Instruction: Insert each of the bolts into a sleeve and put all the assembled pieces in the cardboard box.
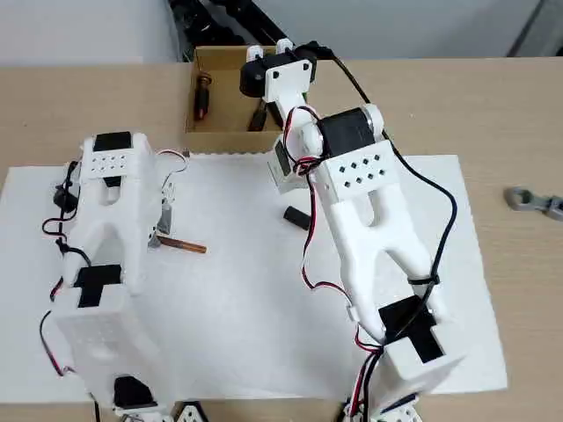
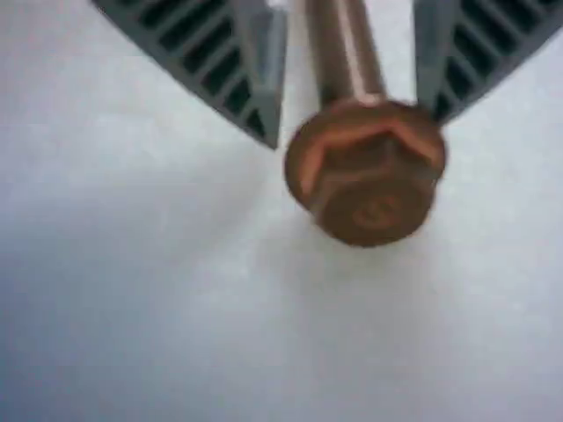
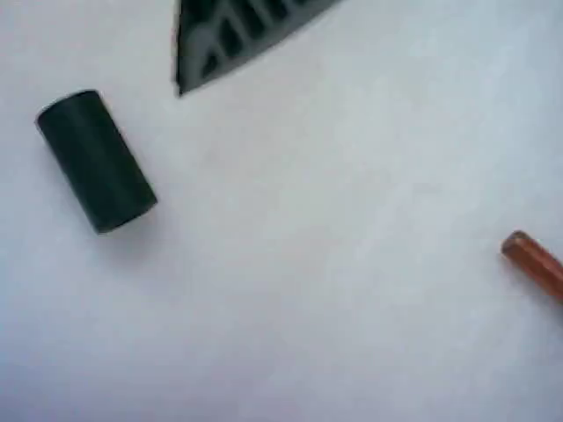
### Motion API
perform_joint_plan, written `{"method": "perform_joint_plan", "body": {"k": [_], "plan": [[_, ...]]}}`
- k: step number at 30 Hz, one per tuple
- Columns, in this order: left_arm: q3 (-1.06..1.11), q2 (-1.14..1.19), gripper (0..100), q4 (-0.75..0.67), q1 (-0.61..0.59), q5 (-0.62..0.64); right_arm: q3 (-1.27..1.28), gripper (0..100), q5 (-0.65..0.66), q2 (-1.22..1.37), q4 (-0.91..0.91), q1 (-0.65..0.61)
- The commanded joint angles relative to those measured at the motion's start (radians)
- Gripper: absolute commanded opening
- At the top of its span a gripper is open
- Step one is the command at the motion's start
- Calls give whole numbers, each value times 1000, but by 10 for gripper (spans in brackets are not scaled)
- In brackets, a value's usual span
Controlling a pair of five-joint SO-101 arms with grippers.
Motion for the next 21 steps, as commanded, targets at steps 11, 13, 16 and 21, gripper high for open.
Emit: {"method": "perform_joint_plan", "body": {"k": [11, 13, 16, 21], "plan": [[-117, 275, 89, -51, -5, 3, -40, 220, 8, 2, -15, -5], [-168, 305, 77, -8, -5, 5, -40, 220, 8, 21, -13, -4], [-211, 334, 7, 15, -6, -17, -40, 220, 8, 47, -15, -4], [-228, 353, 7, 18, -6, -40, -41, 220, 8, 65, -16, -8]]}}
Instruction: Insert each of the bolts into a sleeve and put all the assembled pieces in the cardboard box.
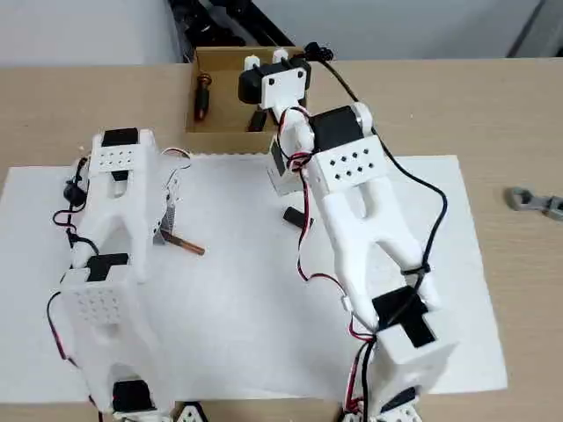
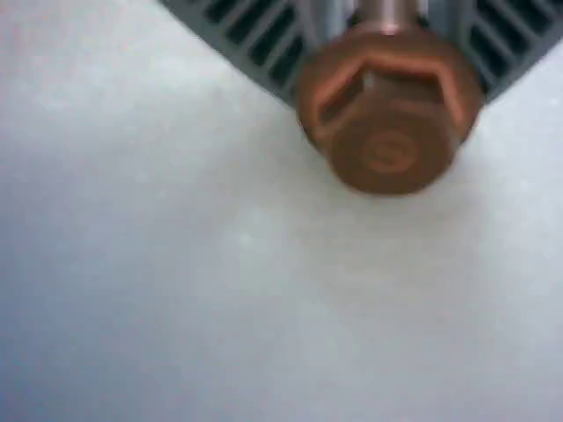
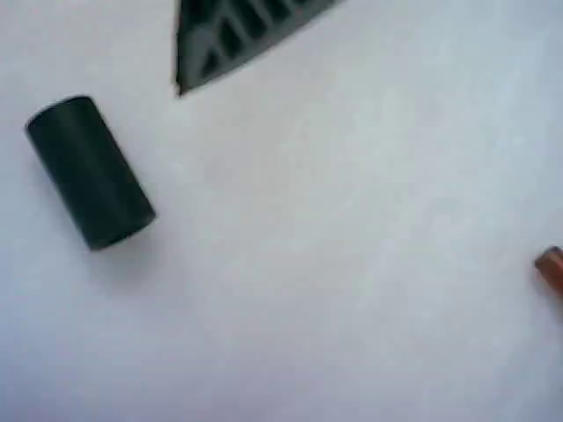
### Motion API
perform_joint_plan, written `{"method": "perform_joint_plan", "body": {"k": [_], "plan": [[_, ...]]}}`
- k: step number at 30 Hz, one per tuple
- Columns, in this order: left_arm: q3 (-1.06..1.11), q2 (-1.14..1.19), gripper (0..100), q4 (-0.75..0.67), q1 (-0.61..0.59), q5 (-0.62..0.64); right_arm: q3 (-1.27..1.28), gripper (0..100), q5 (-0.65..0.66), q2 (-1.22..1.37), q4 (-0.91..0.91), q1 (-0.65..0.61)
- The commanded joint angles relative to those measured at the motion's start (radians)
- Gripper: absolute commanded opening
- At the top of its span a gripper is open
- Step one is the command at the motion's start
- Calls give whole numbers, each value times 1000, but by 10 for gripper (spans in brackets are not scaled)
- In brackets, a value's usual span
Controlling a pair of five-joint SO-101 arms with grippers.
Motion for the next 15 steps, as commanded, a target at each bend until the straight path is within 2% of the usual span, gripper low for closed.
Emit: {"method": "perform_joint_plan", "body": {"k": [1, 8, 15], "plan": [[-4, 74, 7, -6, -14, -14, -41, 220, 8, -7, -16, -7], [-8, 58, 7, -6, -14, -46, -41, 220, 8, -5, -16, -4], [-5, -184, 7, 8, -14, -163, -41, 220, 12, 54, -12, -2]]}}
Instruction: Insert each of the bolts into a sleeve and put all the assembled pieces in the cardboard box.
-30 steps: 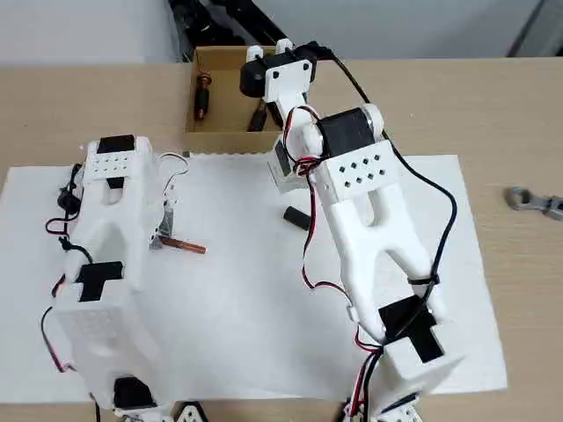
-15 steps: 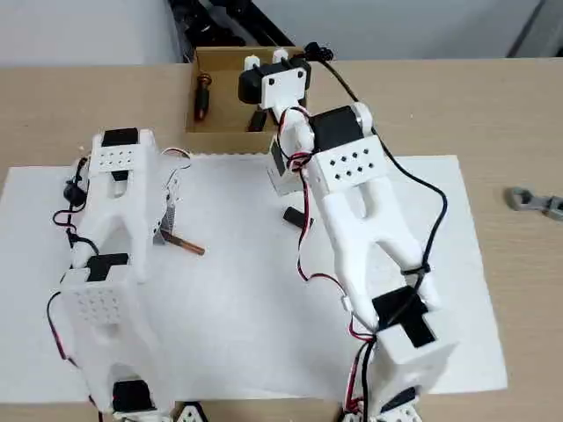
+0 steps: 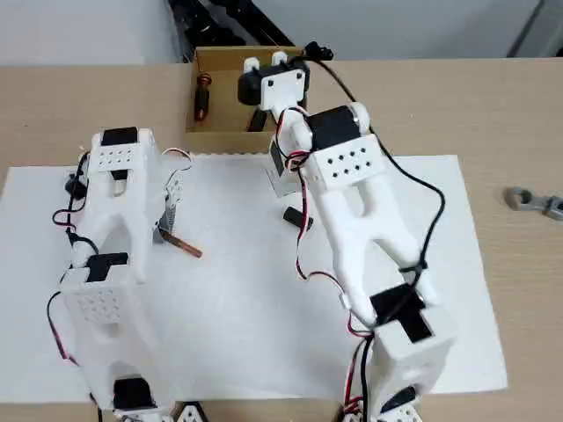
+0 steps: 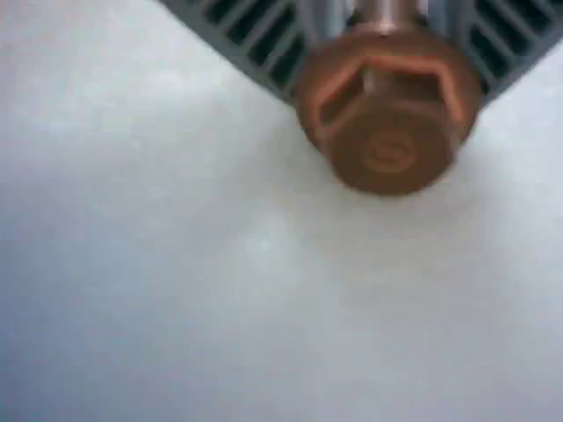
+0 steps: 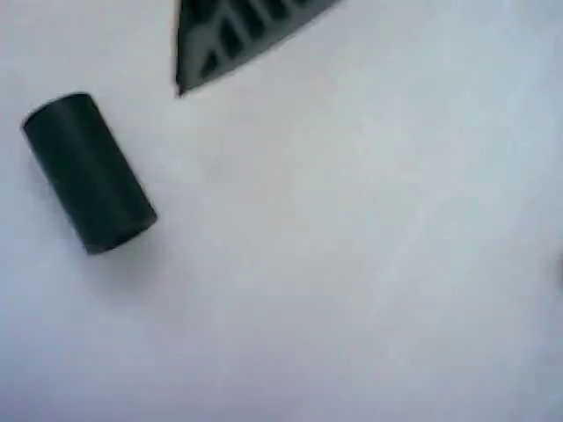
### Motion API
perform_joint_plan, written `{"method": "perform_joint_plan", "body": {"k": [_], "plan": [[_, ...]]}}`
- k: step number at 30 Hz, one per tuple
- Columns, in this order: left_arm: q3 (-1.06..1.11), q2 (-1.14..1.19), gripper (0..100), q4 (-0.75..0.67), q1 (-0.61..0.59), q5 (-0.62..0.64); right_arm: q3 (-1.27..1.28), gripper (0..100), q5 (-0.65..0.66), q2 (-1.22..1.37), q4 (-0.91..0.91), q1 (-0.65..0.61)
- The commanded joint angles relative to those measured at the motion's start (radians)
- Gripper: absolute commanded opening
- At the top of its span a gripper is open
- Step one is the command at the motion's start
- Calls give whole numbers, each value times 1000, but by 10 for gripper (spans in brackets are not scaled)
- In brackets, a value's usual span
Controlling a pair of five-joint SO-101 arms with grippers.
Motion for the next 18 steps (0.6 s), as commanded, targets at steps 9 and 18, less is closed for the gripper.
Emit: {"method": "perform_joint_plan", "body": {"k": [9, 18], "plan": [[21, -460, 7, 28, -14, -255, -46, 220, 153, 124, -13, -1], [91, -644, 7, 26, -69, -399, -46, 220, 359, 196, -13, 42]]}}
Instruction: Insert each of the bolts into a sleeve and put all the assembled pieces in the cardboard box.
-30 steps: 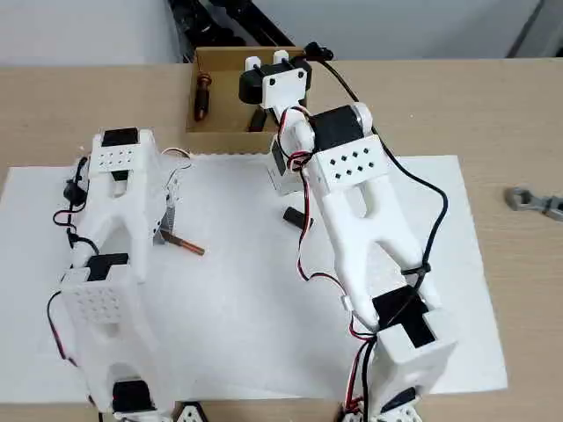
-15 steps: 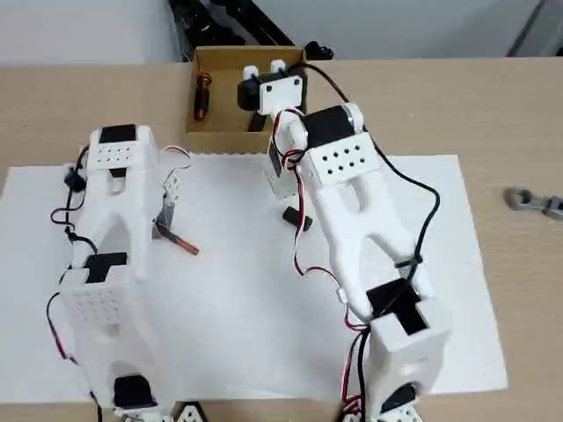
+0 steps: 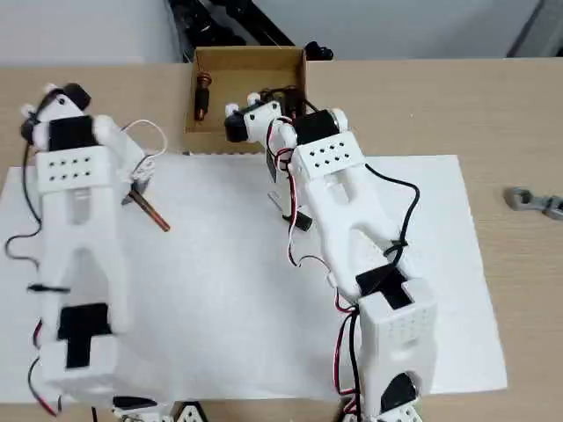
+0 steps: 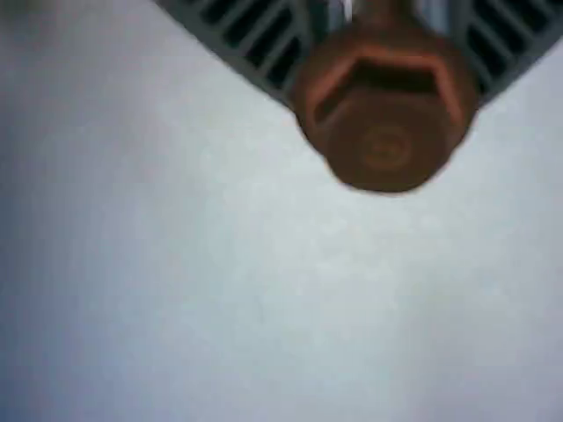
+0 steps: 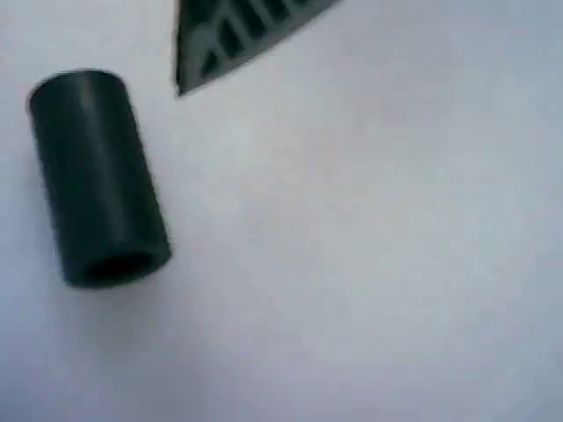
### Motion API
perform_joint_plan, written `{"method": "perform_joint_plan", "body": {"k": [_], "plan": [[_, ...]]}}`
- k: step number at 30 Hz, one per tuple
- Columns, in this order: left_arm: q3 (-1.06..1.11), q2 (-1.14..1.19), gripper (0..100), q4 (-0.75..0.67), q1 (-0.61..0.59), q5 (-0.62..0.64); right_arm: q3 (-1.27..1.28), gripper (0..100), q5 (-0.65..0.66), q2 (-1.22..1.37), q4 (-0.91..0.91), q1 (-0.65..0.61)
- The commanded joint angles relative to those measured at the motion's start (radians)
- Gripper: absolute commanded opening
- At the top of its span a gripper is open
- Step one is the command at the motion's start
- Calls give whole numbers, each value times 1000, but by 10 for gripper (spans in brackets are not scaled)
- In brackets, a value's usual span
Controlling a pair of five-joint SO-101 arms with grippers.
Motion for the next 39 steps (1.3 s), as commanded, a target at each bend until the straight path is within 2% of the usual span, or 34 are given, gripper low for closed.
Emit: {"method": "perform_joint_plan", "body": {"k": [1, 12, 19, 34, 36, 39], "plan": [[-7, -118, 7, 3, -29, -61, -46, 220, 74, 15, -13, 24], [-5, -278, 7, 5, -38, -158, -46, 220, 103, 131, -79, 22], [-5, -288, 7, 5, -40, -160, -46, 220, 103, 220, -127, 18], [-5, -288, 7, 5, -40, -201, -46, 215, 97, 283, -62, 2], [-5, -290, 7, 5, -40, -201, -46, 172, 95, 283, -45, -7], [-5, -292, 7, 5, -40, -201, -46, 31, 95, 283, -45, -16]]}}
